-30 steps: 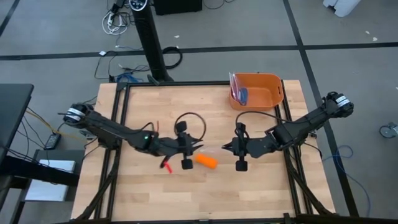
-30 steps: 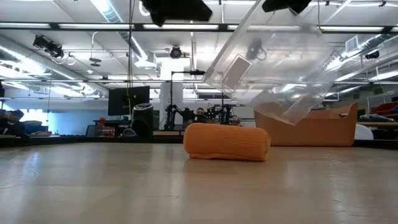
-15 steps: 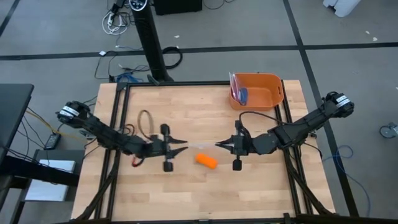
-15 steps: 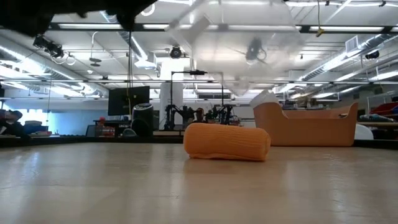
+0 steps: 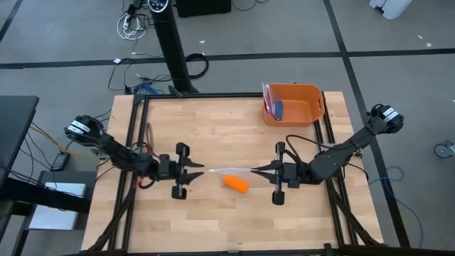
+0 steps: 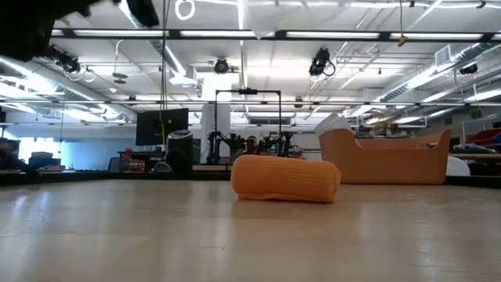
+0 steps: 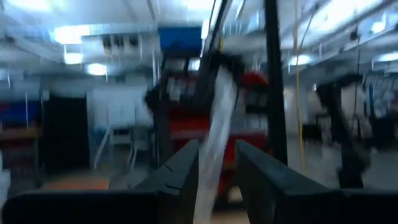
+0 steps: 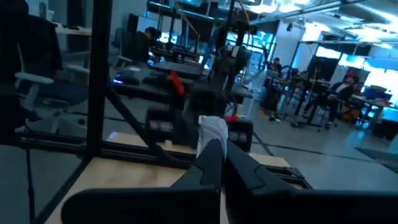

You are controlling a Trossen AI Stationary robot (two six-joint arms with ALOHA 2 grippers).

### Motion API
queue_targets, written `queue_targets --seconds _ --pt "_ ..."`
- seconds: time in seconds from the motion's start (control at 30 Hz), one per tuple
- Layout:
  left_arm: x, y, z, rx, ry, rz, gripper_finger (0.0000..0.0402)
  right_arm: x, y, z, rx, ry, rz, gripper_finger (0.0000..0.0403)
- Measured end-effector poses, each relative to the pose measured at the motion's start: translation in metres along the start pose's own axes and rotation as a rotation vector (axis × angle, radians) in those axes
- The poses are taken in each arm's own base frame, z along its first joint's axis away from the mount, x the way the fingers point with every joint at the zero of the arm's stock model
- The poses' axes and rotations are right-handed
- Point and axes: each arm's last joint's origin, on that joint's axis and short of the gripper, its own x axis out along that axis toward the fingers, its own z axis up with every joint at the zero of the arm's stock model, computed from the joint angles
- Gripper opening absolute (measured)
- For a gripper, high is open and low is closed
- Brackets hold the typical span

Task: Roll bandage
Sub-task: Prepare the transparent zip bag

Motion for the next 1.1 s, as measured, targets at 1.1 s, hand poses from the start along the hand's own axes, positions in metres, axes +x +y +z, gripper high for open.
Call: queue_targets --seconds 1.1 --pt "0.042 -0.033 0.020 0.214 0.159 0.061 0.0081 -0.003 0.003 0.002 -0.041 -0.003 -0.025 0.0000"
